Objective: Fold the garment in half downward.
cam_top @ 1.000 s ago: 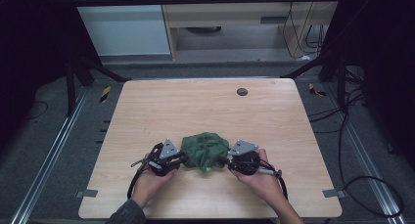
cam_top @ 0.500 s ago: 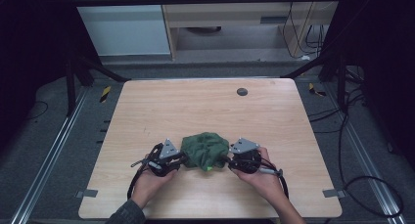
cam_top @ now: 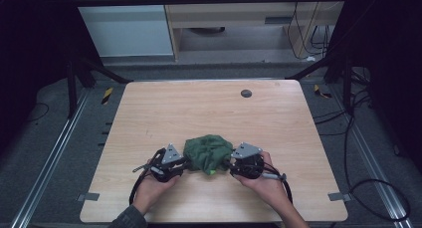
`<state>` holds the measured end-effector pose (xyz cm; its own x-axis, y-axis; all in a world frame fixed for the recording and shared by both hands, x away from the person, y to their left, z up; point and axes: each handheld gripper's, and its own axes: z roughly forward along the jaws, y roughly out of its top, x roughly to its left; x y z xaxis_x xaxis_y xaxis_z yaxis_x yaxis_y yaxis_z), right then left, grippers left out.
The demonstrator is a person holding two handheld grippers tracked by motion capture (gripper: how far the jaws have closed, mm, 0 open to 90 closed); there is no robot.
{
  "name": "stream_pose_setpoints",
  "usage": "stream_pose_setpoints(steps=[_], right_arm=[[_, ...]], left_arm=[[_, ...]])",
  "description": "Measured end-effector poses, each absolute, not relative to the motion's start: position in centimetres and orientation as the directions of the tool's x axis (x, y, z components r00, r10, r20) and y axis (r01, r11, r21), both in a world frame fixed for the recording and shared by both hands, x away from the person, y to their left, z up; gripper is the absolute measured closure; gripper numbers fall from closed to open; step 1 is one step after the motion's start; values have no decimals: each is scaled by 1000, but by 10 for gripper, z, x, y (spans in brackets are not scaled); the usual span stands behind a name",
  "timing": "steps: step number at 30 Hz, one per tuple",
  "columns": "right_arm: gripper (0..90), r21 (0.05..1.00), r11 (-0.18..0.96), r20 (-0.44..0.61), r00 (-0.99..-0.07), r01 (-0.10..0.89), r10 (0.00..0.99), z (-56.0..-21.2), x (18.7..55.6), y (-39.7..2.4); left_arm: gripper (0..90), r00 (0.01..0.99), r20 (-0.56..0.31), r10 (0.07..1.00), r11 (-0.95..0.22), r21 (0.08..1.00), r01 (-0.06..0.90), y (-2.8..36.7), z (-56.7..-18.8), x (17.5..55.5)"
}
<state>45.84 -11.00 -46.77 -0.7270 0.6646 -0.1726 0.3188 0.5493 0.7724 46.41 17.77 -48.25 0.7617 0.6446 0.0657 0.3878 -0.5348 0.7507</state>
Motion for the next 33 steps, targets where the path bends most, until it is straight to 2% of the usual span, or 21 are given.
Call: stream_pose_setpoints(steps=[15,23,24,27,33], right_arm=[[387,758,563,-159,-744,330,649,-467,443,-117],[308,752,552,-139,-733,359,666,-464,441,-127],[287,754,546,-132,-731,364,670,-463,440,-129],[259,752,541,-121,-727,377,676,-463,440,-132],[183,748,527,-99,-717,404,690,-461,440,-139]], left_arm=[[656,772,56,633,-544,741,393,183,-476,456],[520,768,59,638,-547,736,398,186,-470,452],[471,768,57,638,-550,732,403,187,-469,452],[434,769,39,638,-542,733,411,189,-467,451],[250,758,7,652,-526,724,446,192,-463,448]])
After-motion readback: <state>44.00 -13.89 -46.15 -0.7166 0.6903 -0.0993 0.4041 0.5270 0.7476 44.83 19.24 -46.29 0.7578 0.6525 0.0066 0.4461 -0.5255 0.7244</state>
